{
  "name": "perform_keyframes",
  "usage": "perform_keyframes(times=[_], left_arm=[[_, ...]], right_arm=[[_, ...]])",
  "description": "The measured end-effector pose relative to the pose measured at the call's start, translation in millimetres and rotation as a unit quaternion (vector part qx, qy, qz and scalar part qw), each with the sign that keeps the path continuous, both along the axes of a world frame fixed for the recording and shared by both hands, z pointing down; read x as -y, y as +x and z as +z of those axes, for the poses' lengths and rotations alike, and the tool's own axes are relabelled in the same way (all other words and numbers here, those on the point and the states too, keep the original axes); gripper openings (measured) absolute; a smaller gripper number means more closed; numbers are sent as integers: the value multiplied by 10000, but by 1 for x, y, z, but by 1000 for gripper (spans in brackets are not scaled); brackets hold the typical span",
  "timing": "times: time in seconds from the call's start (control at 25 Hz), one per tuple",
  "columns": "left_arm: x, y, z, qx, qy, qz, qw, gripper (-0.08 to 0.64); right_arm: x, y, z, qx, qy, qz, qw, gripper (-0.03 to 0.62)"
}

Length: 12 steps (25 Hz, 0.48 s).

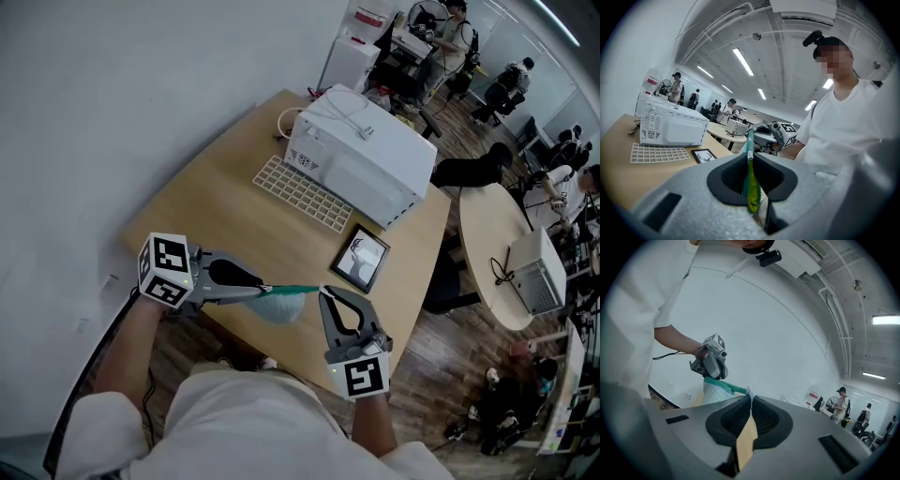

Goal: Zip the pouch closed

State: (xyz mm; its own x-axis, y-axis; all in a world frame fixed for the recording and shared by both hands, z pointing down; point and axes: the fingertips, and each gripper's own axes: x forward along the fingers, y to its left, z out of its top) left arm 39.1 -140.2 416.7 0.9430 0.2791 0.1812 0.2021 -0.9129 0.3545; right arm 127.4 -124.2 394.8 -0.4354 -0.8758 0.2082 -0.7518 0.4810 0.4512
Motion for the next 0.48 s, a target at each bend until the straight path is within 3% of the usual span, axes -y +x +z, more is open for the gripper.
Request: perform_keyframes(times=[0.48], left_arm=[[3,-5,0,19,18,-28,10000,44]], right_arm=[[3,13,-5,244,-24,138,9996,14]])
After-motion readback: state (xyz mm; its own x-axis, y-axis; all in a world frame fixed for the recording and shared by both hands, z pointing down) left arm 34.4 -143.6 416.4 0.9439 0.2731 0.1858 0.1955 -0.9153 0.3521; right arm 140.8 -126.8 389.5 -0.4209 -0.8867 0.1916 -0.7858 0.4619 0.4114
